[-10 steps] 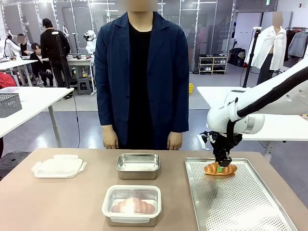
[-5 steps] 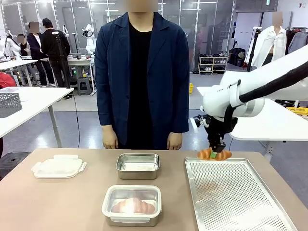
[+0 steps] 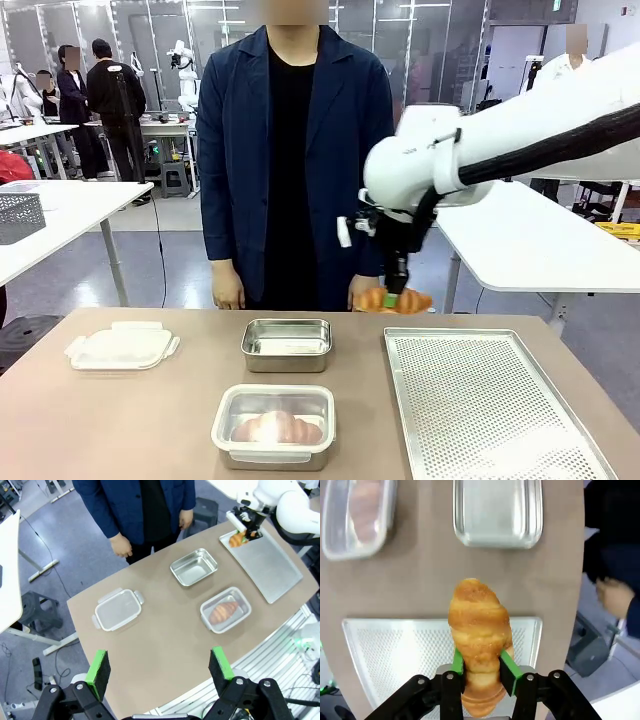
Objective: Place the bread into the airtight container.
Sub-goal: Pick up a Butter Roll and place it into an empty Airtight Container.
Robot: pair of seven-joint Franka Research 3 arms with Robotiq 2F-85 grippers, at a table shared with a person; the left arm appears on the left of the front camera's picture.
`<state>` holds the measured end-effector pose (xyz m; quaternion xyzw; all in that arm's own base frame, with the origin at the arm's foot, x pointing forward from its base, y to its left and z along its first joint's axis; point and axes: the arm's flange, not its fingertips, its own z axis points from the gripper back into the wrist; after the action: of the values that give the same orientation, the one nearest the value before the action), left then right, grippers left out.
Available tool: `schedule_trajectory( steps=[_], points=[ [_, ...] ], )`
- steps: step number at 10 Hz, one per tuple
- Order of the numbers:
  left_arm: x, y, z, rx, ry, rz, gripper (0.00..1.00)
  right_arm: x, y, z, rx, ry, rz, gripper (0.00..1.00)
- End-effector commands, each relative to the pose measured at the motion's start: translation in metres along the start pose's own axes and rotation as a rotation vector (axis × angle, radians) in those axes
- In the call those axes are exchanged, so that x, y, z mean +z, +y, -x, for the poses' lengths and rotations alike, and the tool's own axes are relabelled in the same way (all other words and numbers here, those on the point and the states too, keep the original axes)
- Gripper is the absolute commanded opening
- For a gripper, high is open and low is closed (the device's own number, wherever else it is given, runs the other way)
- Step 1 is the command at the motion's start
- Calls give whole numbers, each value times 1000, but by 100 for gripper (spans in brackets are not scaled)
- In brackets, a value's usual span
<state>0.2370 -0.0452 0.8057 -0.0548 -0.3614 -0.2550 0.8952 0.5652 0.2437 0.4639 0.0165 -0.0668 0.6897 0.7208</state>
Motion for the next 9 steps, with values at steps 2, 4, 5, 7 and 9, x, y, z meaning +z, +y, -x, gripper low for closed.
schedule_trajectory(
  steps=[2,4,5,7,9],
  points=[
    [0,0,0,-3,-3,8,100,-13,-14,-85,-3,51,-11,31],
    [0,0,0,-3,-3,8,100,-39,-21,-122,-15,52,-32,31],
    [0,0,0,-3,-3,8,100,-55,-23,-138,-13,51,-21,31],
    [0,0,0,-3,-3,8,100,-78,-26,-173,-40,55,-4,31],
    [0,0,0,-3,-3,8,100,-97,-30,-195,-64,56,-30,31]
  ],
)
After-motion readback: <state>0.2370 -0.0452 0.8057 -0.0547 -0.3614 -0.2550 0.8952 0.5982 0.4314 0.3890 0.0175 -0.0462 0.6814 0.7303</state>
